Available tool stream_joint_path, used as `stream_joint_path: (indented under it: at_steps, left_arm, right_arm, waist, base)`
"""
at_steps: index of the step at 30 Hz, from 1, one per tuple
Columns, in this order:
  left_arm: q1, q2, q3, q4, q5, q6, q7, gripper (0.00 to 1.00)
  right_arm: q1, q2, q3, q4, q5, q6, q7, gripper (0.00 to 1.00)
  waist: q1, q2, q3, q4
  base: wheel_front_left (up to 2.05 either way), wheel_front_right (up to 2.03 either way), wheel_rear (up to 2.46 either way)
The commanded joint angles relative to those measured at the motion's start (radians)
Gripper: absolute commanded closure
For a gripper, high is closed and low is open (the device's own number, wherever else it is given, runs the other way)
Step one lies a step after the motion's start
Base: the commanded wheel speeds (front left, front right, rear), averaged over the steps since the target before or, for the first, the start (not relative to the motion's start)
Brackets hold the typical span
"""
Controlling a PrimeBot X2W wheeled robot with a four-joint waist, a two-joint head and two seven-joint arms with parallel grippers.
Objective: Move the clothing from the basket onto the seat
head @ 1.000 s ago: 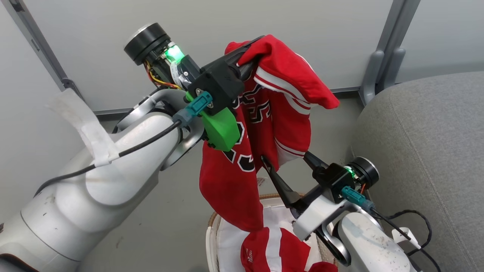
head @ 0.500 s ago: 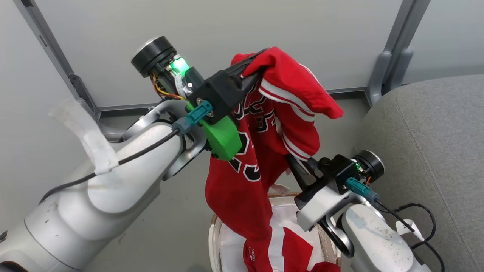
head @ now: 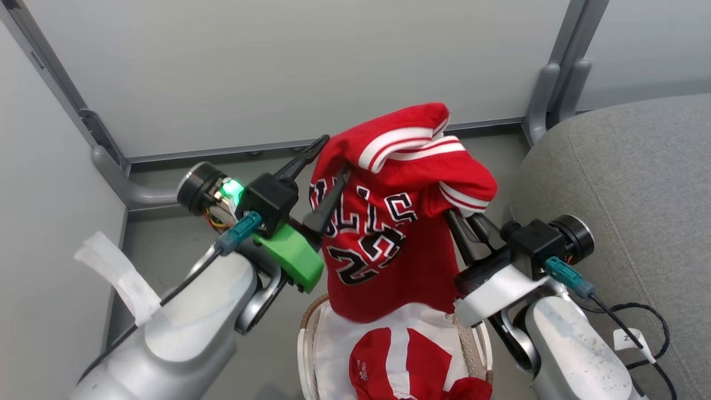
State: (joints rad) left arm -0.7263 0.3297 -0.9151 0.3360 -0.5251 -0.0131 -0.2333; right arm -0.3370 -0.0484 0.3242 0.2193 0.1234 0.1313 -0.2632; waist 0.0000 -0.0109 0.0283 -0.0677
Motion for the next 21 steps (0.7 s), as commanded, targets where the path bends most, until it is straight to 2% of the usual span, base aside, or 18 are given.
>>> stream_joint_path:
  at_steps: [1,6,11,21]
  left_arm:
    - [0.04,-0.012,0.007,0.012,-0.017,0.006,-0.013,0.0]
    - [0.16,-0.068,0.042,0.046,-0.067,0.012,-0.032,0.0]
    - [0.266,-0.092,0.096,0.052,-0.043,0.017,-0.032,0.0]
    - [0.463,-0.145,0.313,0.02,0.034,-0.006,-0.031,0.0]
  right_arm:
    - [0.01,-0.004,-0.011,-0.014,-0.005,-0.001,-0.002,1.0]
    - [0.02,-0.004,-0.057,-0.048,-0.015,-0.001,-0.002,1.0]
    - [0.035,-0.003,-0.103,-0.077,-0.033,-0.001,-0.002,1.0]
    - [0.089,-0.003,-0.188,-0.1,-0.055,-0.001,-0.002,1.0]
  waist:
    - [0.0,0.0109,0.002,-0.004]
    - [0.0,0.0109,0.004,-0.006]
    - [0.0,0.0109,0.011,-0.001]
    - [0.0,0.0109,0.018,0.001]
  base:
    - [0.0,0.0,0.0]
    - [0.0,0.0,0.0]
    - [0.0,0.0,0.0]
    - [0.0,0.0,0.0]
